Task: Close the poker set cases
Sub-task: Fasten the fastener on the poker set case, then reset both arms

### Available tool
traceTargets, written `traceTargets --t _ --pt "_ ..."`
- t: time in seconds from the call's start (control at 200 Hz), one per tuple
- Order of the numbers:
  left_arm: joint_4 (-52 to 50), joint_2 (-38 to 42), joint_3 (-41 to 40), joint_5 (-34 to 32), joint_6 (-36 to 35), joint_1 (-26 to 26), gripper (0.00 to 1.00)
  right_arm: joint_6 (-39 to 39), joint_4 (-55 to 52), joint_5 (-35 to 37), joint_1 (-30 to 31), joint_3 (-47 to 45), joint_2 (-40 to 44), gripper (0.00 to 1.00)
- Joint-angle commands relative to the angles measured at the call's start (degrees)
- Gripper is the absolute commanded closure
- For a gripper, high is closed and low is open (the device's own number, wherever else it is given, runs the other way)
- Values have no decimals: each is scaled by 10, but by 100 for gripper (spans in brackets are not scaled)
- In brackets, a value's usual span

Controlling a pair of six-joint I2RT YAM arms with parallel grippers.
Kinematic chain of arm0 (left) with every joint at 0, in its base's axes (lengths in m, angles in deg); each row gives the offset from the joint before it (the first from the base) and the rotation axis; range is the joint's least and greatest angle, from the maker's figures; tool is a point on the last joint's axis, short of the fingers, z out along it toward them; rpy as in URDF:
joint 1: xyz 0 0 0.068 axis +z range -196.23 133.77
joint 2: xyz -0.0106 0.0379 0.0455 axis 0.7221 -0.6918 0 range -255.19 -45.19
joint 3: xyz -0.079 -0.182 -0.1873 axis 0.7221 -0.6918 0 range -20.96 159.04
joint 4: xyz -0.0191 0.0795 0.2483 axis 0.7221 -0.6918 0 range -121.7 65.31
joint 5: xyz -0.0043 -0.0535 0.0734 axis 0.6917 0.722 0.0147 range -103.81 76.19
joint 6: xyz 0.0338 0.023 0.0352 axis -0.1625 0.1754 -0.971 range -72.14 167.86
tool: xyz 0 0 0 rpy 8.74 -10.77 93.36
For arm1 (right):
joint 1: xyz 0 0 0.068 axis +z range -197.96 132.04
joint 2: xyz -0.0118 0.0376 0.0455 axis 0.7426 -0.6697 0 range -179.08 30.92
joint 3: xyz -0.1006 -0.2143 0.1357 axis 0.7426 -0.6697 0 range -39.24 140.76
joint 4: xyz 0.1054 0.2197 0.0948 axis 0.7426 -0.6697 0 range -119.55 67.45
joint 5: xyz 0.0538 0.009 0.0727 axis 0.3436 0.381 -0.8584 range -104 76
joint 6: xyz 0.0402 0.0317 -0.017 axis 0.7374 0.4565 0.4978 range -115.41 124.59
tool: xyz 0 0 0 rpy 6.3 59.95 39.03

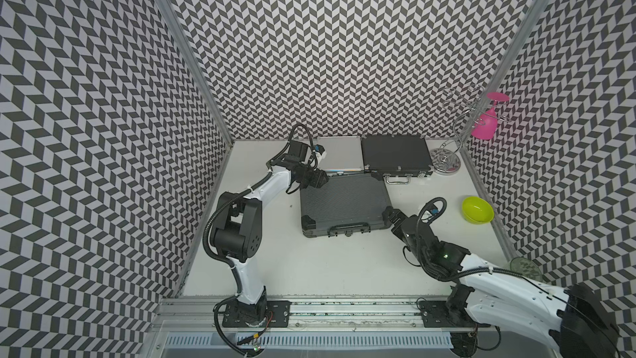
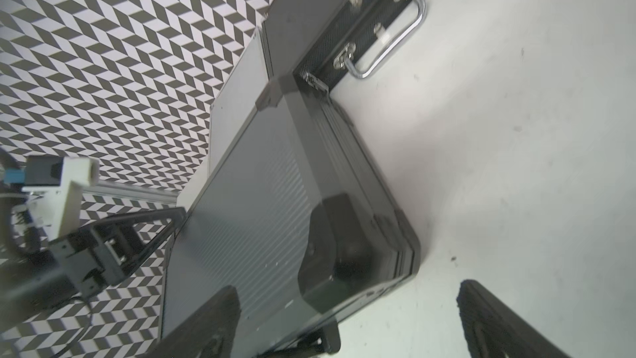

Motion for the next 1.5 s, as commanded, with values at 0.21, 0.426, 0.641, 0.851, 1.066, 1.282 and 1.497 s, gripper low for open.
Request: traceTargets --t 0.21,0.426,0.641,0.851,1.066,1.282,1.497 --pt "163 185 -143 -123 84 20 1 -277 20 -20 -122 64 -36 1" --pt "464 334 -411 -303 127 71 1 -378 164 8 -213 45 -51 1" --pt "576 323 -525 -404 119 104 1 -450 294 75 -271 4 -74 1" --pt "759 308 -629 -393 83 114 1 -466 382 77 -316 -28 -118 1" --pt "930 240 -657 -347 60 127 1 -510 506 43 -339 -80 -139 1" --pt "1088 140 -683 -315 62 147 1 -533 632 -36 -369 -110 -199 0" --pt "969 158 -639 -322 76 149 1 -552 730 -10 -375 -113 -277 1"
